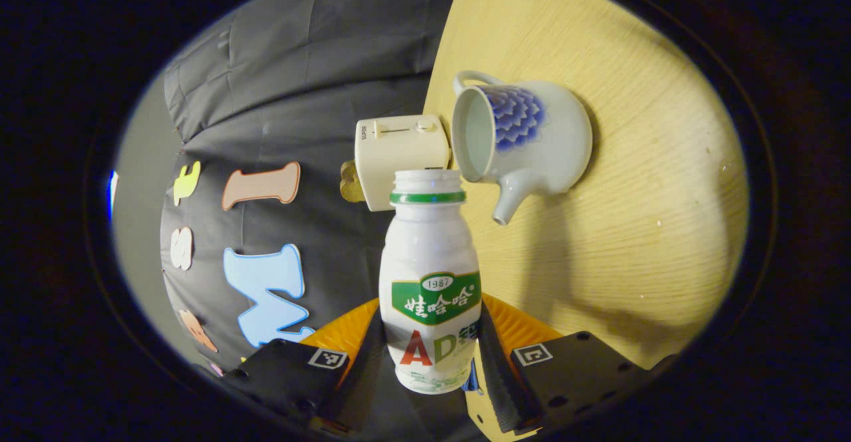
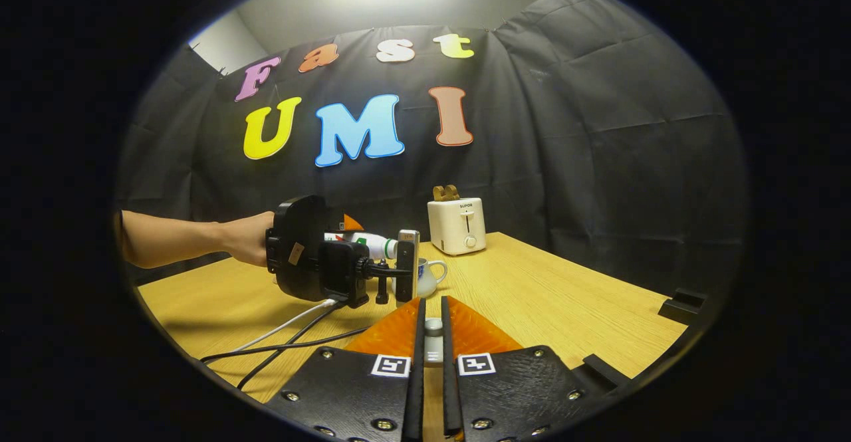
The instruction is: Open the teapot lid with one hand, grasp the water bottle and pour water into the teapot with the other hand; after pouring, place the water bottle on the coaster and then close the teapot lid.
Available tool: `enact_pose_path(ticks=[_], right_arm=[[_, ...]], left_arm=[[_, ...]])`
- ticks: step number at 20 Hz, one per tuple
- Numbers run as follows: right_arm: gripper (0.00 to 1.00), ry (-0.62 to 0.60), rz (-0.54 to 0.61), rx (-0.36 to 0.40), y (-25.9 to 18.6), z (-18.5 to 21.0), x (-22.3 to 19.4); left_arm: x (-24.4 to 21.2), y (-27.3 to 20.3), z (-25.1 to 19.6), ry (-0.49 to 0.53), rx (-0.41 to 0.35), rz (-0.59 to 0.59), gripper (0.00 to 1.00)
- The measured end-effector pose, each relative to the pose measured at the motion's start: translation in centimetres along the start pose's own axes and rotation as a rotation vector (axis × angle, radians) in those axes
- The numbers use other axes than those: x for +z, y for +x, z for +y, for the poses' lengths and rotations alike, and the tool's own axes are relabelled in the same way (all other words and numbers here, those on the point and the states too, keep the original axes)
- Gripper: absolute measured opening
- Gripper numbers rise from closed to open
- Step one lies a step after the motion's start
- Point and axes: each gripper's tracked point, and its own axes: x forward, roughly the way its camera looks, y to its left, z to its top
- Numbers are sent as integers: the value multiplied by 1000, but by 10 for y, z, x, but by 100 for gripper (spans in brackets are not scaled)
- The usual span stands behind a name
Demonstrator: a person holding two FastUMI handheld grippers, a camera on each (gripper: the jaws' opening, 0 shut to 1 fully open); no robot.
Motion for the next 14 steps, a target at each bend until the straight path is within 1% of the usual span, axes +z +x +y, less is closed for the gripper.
enact_pose_path(ticks=[1, 8, 9, 11, 12, 14], right_arm=[[12, 1, 0, -2, -1, -1, 1], [12, 14, 3, -3, -2, -1, -1], [12, 13, 3, -2, -2, -2, -1], [12, 13, 5, -1, -2, -2, -2], [12, 14, 5, -2, -2, -2, -2], [12, 18, 7, -5, -4, -3, -2]], left_arm=[[-1, 0, -1, 2, -4, -1, 81], [-3, 0, 2, 57, 0, 2, 81], [-2, 0, 1, 63, 0, 2, 76], [0, -2, 4, 77, 7, -1, 76], [0, -3, 4, 80, 8, -2, 81], [0, -3, 4, 89, 10, -3, 81]])
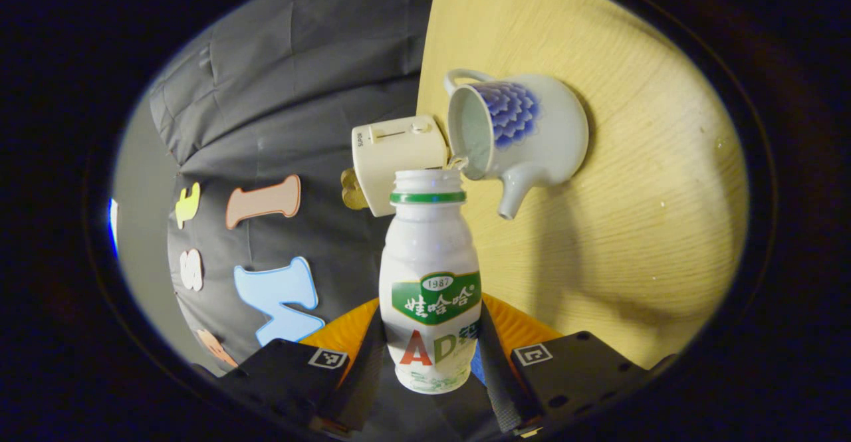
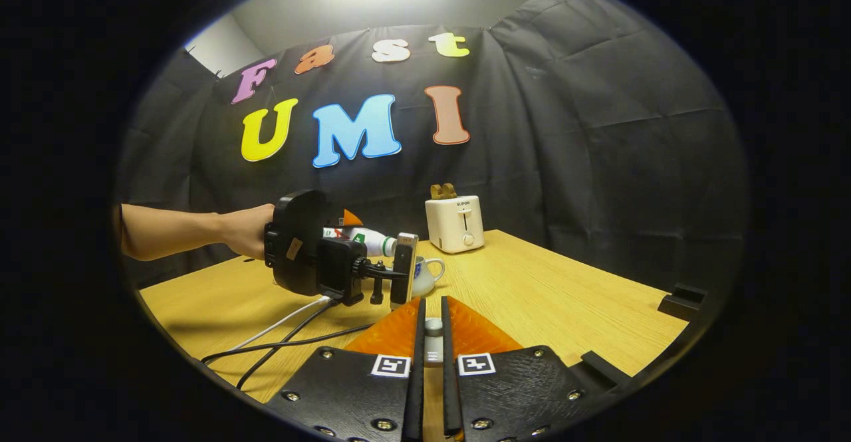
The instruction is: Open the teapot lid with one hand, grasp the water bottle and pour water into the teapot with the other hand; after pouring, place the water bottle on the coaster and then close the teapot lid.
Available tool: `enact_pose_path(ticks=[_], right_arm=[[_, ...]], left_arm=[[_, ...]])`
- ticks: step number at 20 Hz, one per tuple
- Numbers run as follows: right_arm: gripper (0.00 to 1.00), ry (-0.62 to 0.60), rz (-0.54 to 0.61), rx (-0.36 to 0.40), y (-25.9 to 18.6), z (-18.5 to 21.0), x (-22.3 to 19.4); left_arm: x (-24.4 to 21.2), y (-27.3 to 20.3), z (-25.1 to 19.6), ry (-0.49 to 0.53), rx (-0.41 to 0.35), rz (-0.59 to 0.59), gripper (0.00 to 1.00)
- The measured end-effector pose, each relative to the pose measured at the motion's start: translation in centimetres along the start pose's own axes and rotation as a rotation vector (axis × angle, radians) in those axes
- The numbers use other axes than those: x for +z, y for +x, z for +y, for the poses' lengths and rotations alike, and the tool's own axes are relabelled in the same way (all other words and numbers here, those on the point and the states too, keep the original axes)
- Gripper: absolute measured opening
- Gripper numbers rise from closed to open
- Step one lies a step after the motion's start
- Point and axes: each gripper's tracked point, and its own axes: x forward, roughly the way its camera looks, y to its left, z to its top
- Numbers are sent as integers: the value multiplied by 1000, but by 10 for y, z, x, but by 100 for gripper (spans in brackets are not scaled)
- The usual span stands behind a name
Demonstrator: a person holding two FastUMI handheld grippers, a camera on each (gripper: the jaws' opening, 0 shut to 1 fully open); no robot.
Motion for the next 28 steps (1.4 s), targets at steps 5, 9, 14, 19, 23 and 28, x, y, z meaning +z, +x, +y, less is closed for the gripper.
enact_pose_path(ticks=[5, 9, 14, 19, 23, 28], right_arm=[[12, 1, -8, -4, -1, -1, 3], [12, 1, -3, -3, -2, -1, 2], [12, 1, -7, -4, -3, 0, 2], [12, 2, -5, -2, -3, -1, 1], [12, 4, -5, -3, -3, -1, 1], [12, -1, -18, 2, -5, 2, 5]], left_arm=[[-1, 0, 3, 26, 4, 5, 81], [0, 0, 5, 37, 13, 2, 81], [3, -2, 8, 61, 19, 3, 81], [2, -2, 11, 80, 25, 5, 81], [4, -2, 13, 99, 29, 2, 81], [3, -2, 16, 118, 36, 2, 81]])
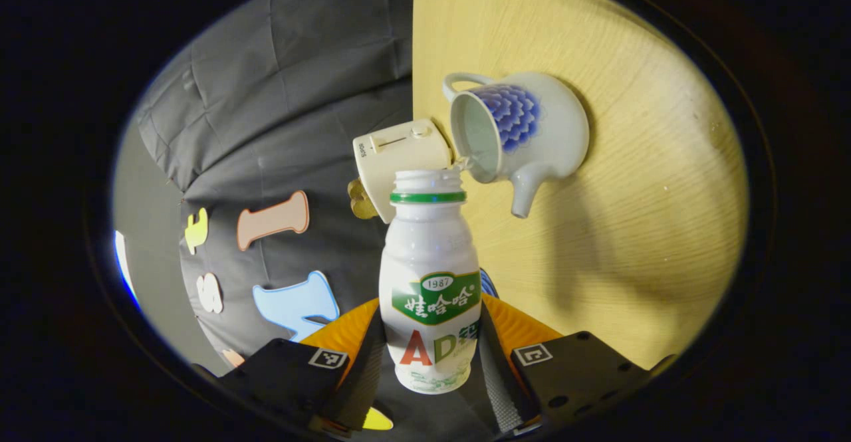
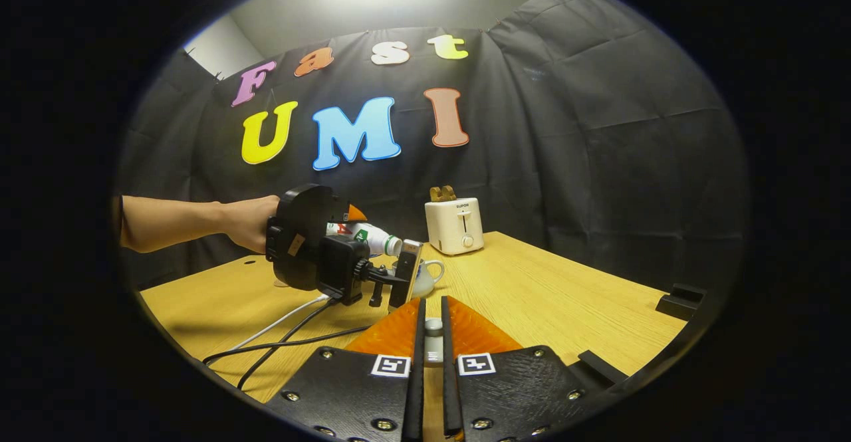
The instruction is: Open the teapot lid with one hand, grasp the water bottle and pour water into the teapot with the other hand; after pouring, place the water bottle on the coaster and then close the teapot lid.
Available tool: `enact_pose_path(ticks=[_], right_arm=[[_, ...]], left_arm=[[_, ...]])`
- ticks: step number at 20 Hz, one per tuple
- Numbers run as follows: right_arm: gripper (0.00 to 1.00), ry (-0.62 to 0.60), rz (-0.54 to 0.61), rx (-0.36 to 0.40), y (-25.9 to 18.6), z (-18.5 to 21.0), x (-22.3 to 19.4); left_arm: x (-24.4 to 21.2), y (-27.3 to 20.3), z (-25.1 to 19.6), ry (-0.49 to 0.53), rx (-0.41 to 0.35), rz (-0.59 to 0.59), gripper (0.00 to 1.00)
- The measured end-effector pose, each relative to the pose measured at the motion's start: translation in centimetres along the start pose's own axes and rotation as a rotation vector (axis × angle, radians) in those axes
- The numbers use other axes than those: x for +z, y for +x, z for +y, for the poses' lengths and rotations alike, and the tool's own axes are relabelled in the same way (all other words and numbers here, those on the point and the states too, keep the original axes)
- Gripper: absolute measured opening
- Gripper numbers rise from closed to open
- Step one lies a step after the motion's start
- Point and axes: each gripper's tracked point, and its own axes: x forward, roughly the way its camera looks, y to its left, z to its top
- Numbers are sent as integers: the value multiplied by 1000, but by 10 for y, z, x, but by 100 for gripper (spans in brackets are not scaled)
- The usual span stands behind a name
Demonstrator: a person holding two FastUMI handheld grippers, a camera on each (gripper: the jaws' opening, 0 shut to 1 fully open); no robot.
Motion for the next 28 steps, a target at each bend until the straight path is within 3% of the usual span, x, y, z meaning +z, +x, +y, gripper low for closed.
enact_pose_path(ticks=[6, 9, 10, 12, 13, 17, 18, 19, 20, 22, 23, 24, 28], right_arm=[[12, -5, -1, 9, 1, 2, 0], [12, -7, 1, 9, 1, 2, 0], [12, -6, 1, 9, 2, 1, 0], [12, -4, 0, 7, 0, 0, 0], [12, -4, -1, 6, 0, -1, 0], [12, 3, 6, 3, 0, -3, -3], [12, 5, 8, 2, 0, -4, -3], [12, 7, 7, 1, 0, -4, -3], [12, 8, 6, 1, 0, -4, -2], [12, 8, 8, 0, 0, -5, -3], [12, 9, 8, 0, 0, -5, -3], [12, 13, 12, -2, 0, -6, -4], [12, 42, 25, -1, -1, -8, -8]], left_arm=[[3, -1, 3, 34, 6, -1, 81], [3, 0, 6, 59, 5, -3, 76], [4, -1, 7, 67, 6, -4, 81], [5, -1, 8, 82, 5, -10, 76], [6, -1, 7, 88, 4, -13, 81], [11, 0, 8, 119, 7, -20, 81], [12, -2, 8, 134, 10, -22, 76], [13, -1, 9, 141, 10, -24, 81], [15, -2, 11, 146, 9, -26, 76], [18, -1, 14, 188, 24, -32, 81], [19, -1, 14, 197, 24, -32, 75], [20, -1, 12, 198, 21, -34, 81], [21, -1, 18, 216, 29, -31, 81]])
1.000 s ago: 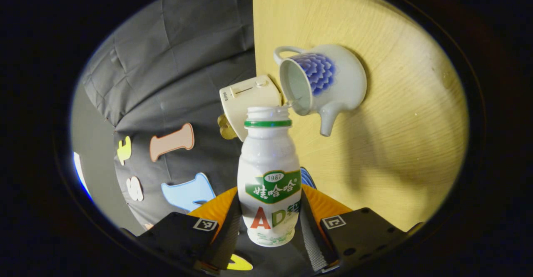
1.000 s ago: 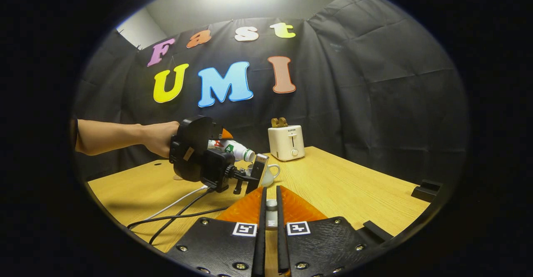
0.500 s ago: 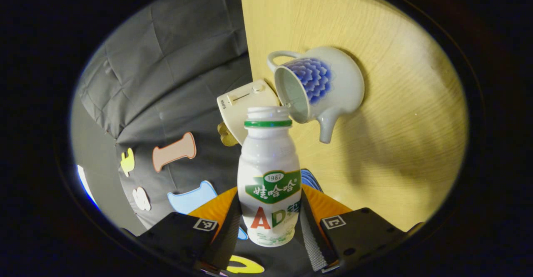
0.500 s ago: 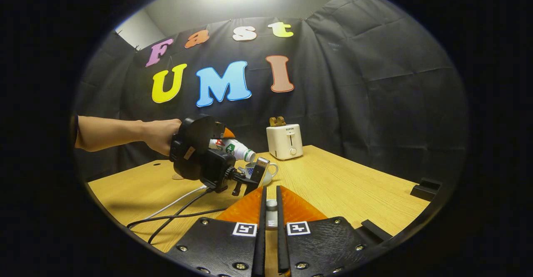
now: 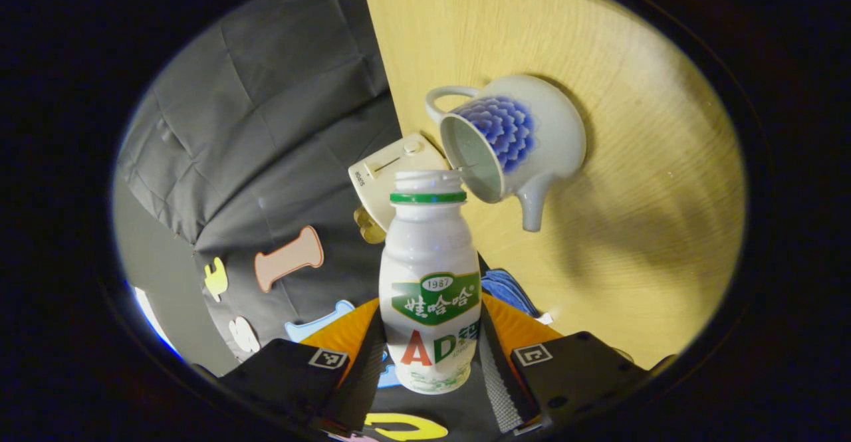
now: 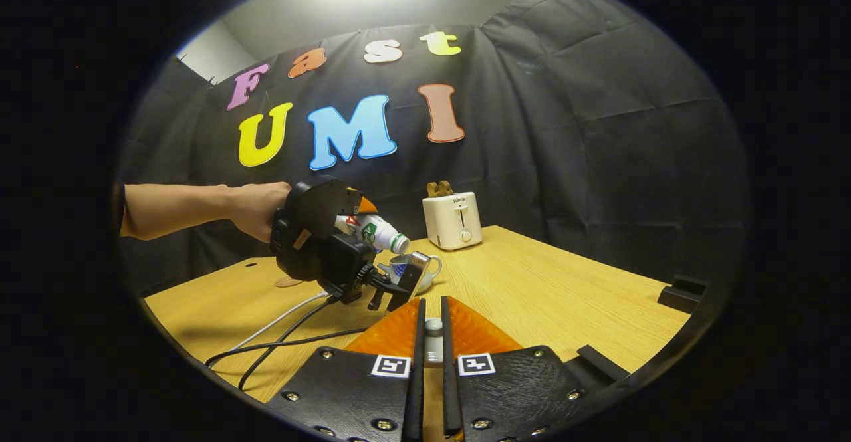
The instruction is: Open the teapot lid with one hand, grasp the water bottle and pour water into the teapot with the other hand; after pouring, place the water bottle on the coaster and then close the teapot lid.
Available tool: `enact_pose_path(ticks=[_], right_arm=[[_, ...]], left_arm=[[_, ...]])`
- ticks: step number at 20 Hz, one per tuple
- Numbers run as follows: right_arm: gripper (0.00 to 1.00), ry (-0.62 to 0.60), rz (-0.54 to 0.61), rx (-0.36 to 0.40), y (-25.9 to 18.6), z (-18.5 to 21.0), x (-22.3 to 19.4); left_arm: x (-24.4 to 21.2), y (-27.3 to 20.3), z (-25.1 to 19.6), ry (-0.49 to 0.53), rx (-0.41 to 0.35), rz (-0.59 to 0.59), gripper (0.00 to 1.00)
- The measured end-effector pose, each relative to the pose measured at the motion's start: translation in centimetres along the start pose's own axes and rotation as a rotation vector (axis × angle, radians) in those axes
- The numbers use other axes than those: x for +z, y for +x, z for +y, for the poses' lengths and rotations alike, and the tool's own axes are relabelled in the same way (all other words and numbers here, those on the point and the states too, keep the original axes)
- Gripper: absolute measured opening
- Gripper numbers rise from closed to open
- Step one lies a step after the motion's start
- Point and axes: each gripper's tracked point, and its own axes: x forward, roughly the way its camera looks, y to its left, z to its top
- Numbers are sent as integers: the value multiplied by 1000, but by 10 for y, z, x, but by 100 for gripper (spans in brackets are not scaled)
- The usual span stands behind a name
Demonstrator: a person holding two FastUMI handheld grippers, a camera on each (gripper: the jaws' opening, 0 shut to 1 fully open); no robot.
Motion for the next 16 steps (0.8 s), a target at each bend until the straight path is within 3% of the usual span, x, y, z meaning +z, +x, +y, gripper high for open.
enact_pose_path(ticks=[2, 3, 4, 11, 12, 13, 16], right_arm=[[12, -2, -5, -1, -1, 0, 2], [12, -4, -7, 0, -2, 1, 3], [12, -5, -8, 1, -3, 1, 3], [12, -2, -2, -4, -3, -2, 1], [12, -1, -1, -4, -3, -2, 1], [12, -1, 0, -3, -2, -2, 1], [12, -2, 7, -3, -2, -1, -1]], left_arm=[[-3, 2, 1, 8, -3, 3, 81], [-2, 1, 3, 11, -4, -1, 76], [0, -1, 5, 11, -4, -5, 81], [3, 3, 12, 41, -2, -24, 81], [4, 2, 12, 41, 0, -27, 76], [5, 1, 12, 37, 2, -29, 81], [7, 0, 9, 3, -8, -40, 81]])
